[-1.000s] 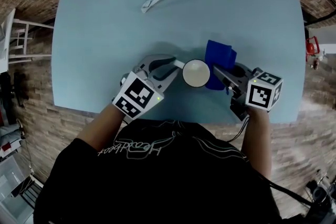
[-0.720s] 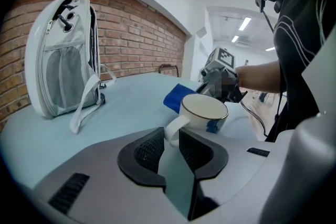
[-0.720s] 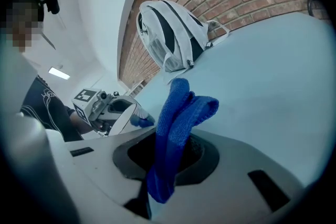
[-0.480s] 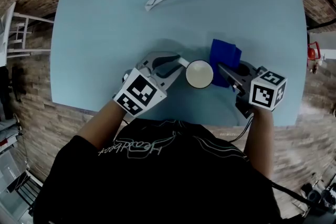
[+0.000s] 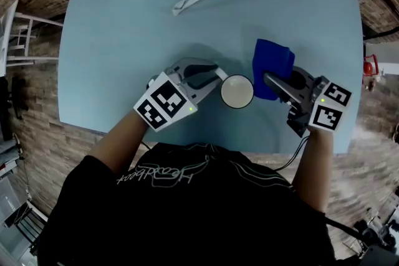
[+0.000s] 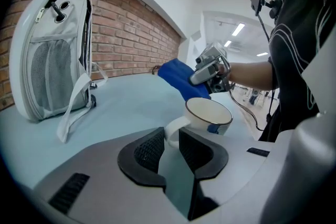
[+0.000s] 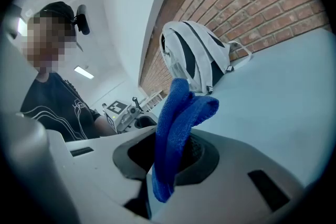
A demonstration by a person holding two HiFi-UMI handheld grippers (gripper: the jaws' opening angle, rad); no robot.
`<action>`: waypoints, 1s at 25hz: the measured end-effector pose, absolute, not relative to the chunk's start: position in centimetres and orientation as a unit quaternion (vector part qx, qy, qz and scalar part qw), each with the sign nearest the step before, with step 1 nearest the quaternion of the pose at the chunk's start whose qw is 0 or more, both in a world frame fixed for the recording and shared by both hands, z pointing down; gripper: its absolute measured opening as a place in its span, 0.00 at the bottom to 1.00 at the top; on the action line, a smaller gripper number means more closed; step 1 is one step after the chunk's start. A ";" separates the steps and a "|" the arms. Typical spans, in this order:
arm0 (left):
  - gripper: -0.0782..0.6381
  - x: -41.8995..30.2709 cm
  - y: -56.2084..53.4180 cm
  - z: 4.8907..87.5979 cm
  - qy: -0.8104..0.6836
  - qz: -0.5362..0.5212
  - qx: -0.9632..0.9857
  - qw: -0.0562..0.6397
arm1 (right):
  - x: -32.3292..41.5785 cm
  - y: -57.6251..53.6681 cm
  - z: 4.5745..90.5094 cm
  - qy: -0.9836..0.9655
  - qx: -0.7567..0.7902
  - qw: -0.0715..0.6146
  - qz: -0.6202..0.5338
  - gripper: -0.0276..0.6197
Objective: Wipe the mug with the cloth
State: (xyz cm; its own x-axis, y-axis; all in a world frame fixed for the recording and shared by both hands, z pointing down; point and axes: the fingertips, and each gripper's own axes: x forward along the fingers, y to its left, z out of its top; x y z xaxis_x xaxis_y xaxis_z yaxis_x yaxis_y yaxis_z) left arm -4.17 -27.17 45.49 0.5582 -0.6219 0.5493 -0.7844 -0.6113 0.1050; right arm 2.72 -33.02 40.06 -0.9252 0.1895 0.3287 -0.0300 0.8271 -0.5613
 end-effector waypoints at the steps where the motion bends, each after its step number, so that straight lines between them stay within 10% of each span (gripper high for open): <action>1: 0.24 -4.2 -27.3 45.5 -0.403 0.237 0.867 0.172 | 2.6 -33.0 39.9 -0.938 -0.050 0.188 0.288 0.14; 25: 0.22 -3.8 -28.6 45.5 -0.425 0.239 0.856 0.174 | -1.0 -31.7 47.6 -0.888 -0.110 0.347 0.282 0.14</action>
